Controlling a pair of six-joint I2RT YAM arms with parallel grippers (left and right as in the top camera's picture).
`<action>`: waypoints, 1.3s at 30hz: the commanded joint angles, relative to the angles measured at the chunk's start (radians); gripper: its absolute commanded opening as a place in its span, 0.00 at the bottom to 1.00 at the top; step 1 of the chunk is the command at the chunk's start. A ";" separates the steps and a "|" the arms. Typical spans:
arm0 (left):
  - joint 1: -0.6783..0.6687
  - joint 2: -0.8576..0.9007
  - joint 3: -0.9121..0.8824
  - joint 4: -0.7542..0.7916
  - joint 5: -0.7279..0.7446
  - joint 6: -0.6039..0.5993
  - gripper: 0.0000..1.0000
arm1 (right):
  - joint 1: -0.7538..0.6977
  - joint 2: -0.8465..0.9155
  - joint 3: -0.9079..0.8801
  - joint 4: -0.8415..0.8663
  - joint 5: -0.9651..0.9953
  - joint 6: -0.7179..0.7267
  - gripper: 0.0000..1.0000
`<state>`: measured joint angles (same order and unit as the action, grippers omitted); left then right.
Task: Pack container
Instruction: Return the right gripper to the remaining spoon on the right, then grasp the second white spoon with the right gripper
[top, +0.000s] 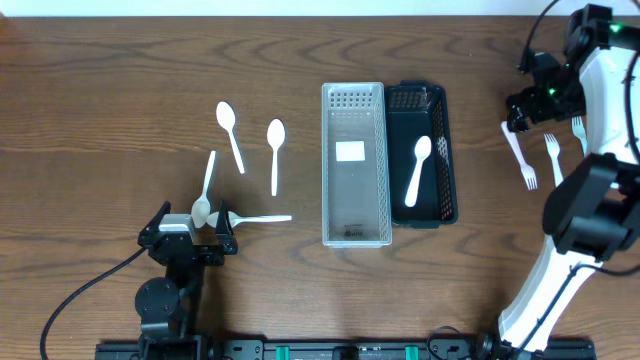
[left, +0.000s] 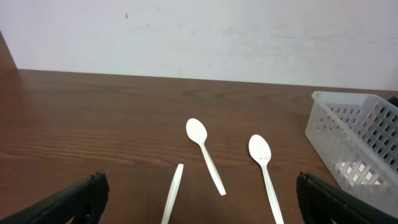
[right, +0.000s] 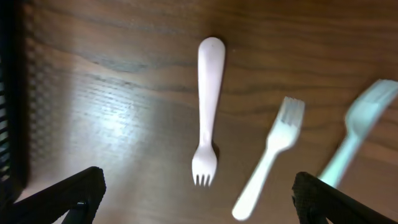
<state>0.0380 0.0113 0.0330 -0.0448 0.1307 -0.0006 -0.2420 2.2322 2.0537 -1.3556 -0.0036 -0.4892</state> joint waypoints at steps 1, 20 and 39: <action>0.005 0.000 -0.027 -0.017 0.003 -0.001 0.98 | -0.002 0.075 0.005 0.005 -0.007 -0.026 0.99; 0.005 0.000 -0.027 -0.017 0.004 -0.001 0.98 | -0.001 0.196 0.002 0.029 0.053 0.089 0.99; 0.005 0.000 -0.027 -0.017 0.004 -0.001 0.98 | -0.002 0.196 -0.166 0.133 0.138 0.130 0.99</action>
<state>0.0380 0.0113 0.0330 -0.0448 0.1307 -0.0006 -0.2409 2.3955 1.9354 -1.2518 0.0948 -0.3882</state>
